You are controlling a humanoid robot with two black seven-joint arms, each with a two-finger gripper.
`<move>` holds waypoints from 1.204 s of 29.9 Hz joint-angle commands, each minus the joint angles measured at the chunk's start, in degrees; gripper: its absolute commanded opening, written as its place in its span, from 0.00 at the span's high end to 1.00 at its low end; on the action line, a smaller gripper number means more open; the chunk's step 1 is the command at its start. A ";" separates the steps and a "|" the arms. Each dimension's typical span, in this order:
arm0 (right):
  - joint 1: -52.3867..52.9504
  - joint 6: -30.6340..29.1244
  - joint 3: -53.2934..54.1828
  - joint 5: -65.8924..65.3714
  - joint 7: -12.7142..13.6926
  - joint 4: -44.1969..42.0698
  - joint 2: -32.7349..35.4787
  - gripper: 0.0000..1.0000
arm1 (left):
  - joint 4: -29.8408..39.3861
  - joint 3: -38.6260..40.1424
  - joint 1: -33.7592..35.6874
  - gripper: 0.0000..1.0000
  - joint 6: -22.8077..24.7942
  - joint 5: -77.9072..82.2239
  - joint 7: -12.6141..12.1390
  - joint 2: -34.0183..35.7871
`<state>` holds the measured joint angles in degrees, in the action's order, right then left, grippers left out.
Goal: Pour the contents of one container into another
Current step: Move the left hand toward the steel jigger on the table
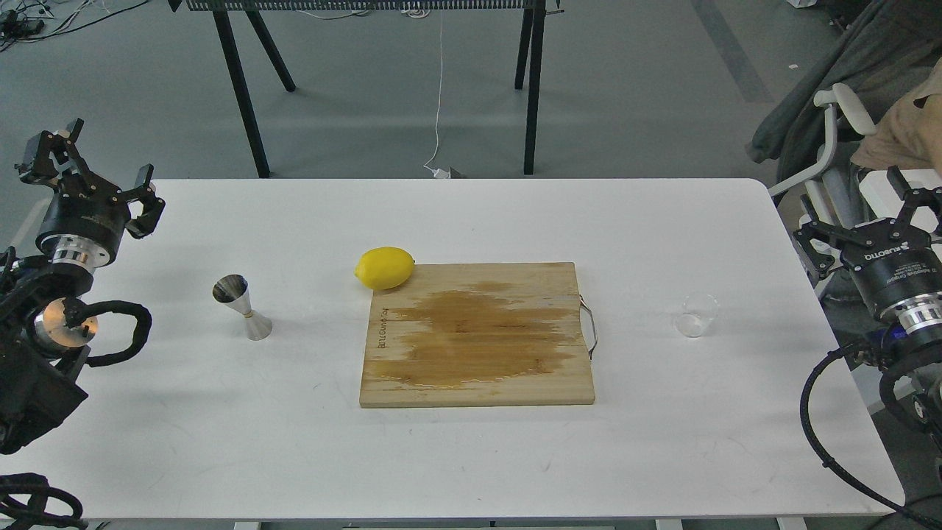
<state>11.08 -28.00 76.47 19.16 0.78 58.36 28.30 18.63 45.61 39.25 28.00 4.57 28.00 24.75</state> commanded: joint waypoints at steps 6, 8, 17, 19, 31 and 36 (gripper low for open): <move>0.00 0.00 0.00 0.00 0.01 0.00 0.00 0.01 | 0.00 -0.08 -0.22 0.00 0.00 0.00 0.00 0.12; -0.09 0.00 0.00 0.00 0.01 0.00 0.00 0.01 | 0.00 0.09 -0.31 0.00 0.00 -0.17 0.00 0.38; -0.26 0.00 0.09 0.09 -0.08 0.18 -0.09 0.01 | -0.35 0.09 -1.01 0.00 0.00 0.61 0.00 1.26; -0.18 0.00 0.09 0.09 -0.08 0.18 -0.09 0.01 | -0.35 -0.08 -0.93 0.00 0.00 1.14 0.00 3.62; -0.18 0.00 0.09 0.09 -0.08 0.53 -0.09 0.01 | 7.63 -1.14 3.99 0.00 0.00 24.50 0.00 19.18; -0.26 0.00 -0.09 0.00 -0.08 0.44 -0.09 0.01 | 22.38 -1.05 4.96 0.00 0.00 44.86 0.00 24.63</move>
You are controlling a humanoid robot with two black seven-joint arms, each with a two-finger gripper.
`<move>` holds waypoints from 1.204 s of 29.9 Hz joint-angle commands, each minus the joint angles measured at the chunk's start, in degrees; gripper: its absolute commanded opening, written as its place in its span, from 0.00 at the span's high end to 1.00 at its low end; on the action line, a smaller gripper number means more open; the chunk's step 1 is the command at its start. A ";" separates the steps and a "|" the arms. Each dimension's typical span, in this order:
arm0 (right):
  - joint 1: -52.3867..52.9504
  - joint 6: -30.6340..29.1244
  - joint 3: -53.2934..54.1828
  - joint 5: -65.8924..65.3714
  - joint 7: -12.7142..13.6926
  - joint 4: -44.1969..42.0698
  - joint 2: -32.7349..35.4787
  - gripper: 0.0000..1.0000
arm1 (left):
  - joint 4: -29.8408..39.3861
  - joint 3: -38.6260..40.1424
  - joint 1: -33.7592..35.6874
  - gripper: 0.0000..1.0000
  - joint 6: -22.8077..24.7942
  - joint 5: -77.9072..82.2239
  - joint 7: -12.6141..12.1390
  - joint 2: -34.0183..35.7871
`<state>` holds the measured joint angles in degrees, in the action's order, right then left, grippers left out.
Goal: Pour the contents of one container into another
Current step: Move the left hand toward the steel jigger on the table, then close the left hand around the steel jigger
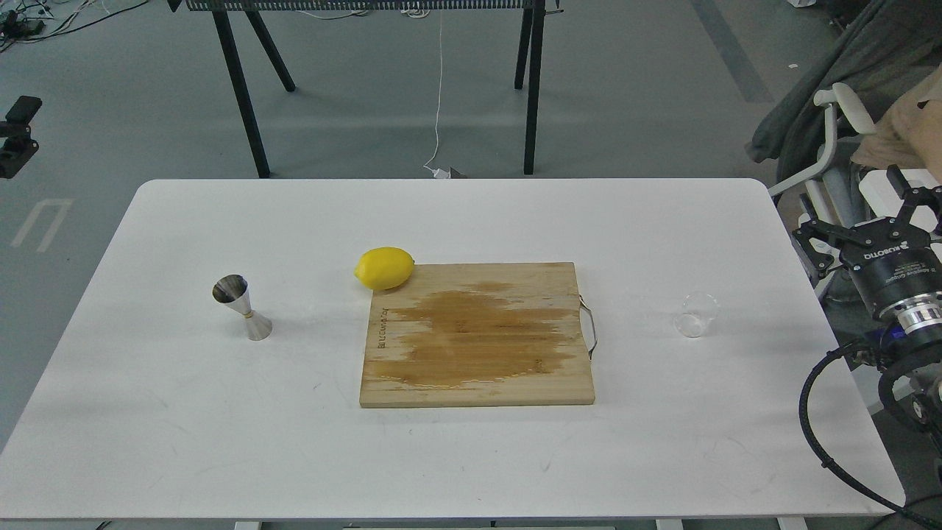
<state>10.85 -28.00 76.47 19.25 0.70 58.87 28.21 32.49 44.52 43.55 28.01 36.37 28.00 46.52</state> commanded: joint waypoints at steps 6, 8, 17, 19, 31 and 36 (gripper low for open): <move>-0.21 0.00 0.00 -0.09 0.01 -0.33 0.00 0.01 | 23.92 -0.31 -0.04 0.00 -0.01 52.71 0.00 5.51; -0.21 0.00 0.00 -0.09 0.01 -0.42 0.00 0.01 | 26.04 -0.40 -1.26 0.01 -0.01 58.97 0.00 5.51; -0.83 0.00 -0.09 -0.18 0.01 -0.77 0.00 0.01 | 32.99 -0.84 -16.11 0.00 -25.69 64.09 0.00 9.81; -1.00 0.00 -0.09 -0.18 0.01 -1.39 0.00 0.01 | 33.69 -0.84 -18.66 0.00 -31.05 64.09 0.00 10.08; -1.00 0.00 -0.18 -0.18 0.01 -1.74 0.00 0.01 | 38.62 -0.05 -35.02 0.00 -45.58 63.12 0.00 6.04; -1.00 0.00 -0.18 -0.18 0.01 -1.83 0.00 0.01 | 37.83 -0.05 -37.30 0.00 -46.72 63.03 0.00 3.85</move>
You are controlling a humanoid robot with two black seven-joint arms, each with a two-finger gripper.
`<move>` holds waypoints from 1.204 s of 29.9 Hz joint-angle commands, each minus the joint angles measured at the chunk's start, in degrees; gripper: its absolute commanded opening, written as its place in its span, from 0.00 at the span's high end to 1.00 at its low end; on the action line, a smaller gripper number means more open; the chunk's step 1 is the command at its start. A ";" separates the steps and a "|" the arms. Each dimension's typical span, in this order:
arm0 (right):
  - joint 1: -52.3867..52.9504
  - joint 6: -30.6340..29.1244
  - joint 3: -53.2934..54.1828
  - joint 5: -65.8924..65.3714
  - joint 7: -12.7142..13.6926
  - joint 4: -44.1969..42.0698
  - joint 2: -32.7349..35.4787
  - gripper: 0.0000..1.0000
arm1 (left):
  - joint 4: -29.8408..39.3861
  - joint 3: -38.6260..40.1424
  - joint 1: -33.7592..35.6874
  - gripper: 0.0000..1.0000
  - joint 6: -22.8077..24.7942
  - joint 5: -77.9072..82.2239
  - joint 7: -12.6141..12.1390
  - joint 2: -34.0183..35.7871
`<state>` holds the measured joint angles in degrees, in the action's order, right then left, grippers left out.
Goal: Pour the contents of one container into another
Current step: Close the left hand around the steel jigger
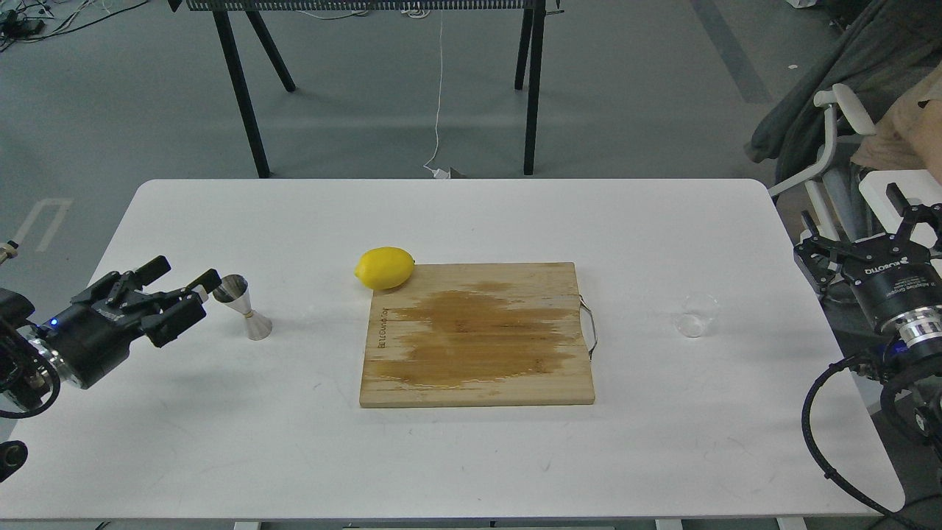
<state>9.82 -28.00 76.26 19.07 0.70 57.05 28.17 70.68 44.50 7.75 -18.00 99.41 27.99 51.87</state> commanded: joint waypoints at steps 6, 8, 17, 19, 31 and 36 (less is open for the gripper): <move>0.02 0.00 0.03 0.00 0.00 -0.01 -0.04 0.01 | -3.88 -0.21 -2.04 0.00 -0.81 0.08 0.01 -4.05; 0.02 0.00 0.03 0.00 0.00 -0.01 0.04 0.01 | -5.02 -0.38 -2.04 0.00 -0.81 0.08 0.01 -4.84; 0.11 0.00 0.03 0.00 0.00 -0.01 0.04 0.01 | -9.15 -0.91 -2.13 0.00 -0.81 0.52 0.01 -9.50; 0.11 0.00 0.03 0.00 0.09 -0.01 0.04 0.01 | -9.85 -0.91 -2.13 0.00 -0.81 0.79 0.01 -10.90; -0.07 0.00 0.03 0.00 0.09 -0.01 0.13 0.01 | -18.20 -1.09 -0.11 0.00 -0.54 0.88 0.01 -16.88; -0.15 0.00 0.03 0.00 0.00 -0.01 0.22 0.01 | -19.61 -1.17 1.91 0.00 -0.19 0.96 0.01 -18.73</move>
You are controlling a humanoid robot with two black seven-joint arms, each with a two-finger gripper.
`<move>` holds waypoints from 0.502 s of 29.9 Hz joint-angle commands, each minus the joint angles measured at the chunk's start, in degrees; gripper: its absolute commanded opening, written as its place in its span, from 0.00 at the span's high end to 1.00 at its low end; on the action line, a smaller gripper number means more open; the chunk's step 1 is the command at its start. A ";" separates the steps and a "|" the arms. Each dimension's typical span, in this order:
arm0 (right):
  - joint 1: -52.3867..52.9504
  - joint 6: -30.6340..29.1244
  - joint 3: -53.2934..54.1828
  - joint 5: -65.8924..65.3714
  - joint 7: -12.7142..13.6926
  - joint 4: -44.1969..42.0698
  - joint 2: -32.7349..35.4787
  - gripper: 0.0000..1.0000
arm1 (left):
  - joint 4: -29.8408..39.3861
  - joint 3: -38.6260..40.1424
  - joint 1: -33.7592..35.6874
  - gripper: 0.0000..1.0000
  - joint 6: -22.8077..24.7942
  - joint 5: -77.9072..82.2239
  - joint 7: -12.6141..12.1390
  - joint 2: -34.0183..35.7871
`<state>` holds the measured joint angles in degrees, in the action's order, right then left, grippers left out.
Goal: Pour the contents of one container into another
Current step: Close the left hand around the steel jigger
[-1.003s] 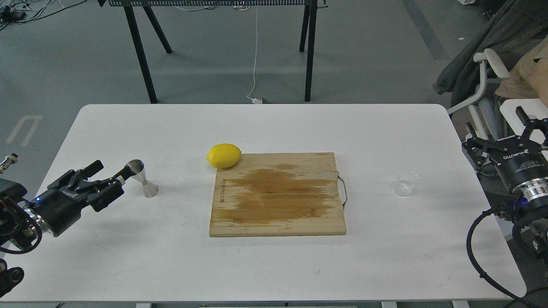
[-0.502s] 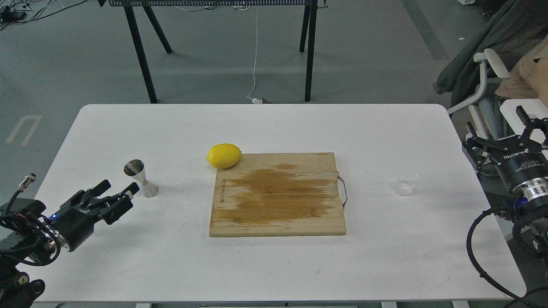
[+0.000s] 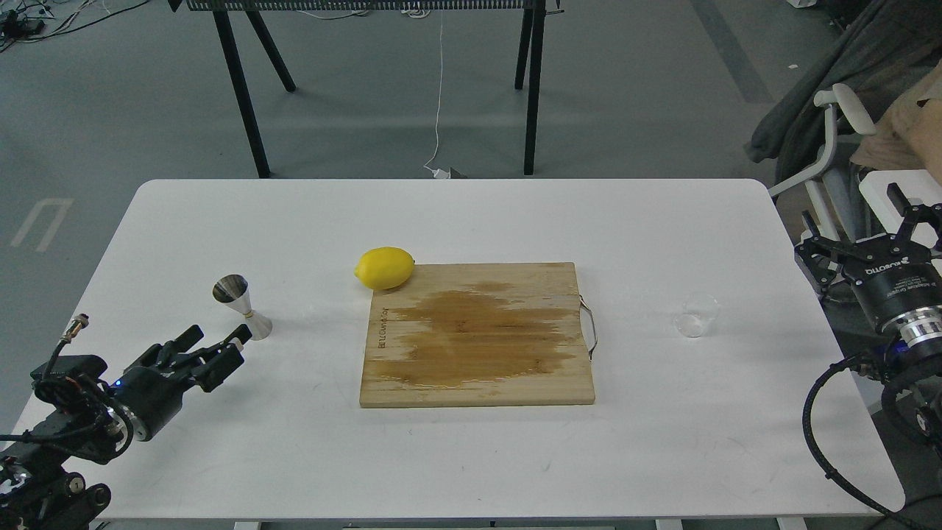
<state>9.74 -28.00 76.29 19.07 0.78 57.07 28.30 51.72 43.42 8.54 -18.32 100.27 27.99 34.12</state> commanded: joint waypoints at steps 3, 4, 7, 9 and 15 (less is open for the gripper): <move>-0.07 0.00 0.08 0.01 -0.08 -0.03 0.09 0.01 | -2.06 -0.87 2.62 0.00 0.21 0.10 0.01 -2.12; -0.07 0.00 0.08 0.01 -0.08 -0.03 0.09 0.01 | -2.84 -1.83 3.49 0.00 0.21 0.01 0.01 -2.48; -0.07 0.00 0.08 0.01 -0.08 0.06 0.26 0.01 | -4.96 -4.65 5.78 0.01 0.03 -0.17 0.01 -3.53; -0.07 0.00 0.17 0.01 -0.08 0.06 0.44 0.01 | -5.57 -5.18 6.23 0.01 0.03 -0.25 0.01 -4.15; -0.07 0.00 0.17 0.01 0.01 0.06 0.53 0.01 | -7.68 -5.27 7.10 0.01 0.03 -0.17 0.01 -5.55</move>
<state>9.67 -28.00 76.47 19.07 0.75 57.12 28.80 45.54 38.25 14.92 -18.24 100.01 28.00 29.54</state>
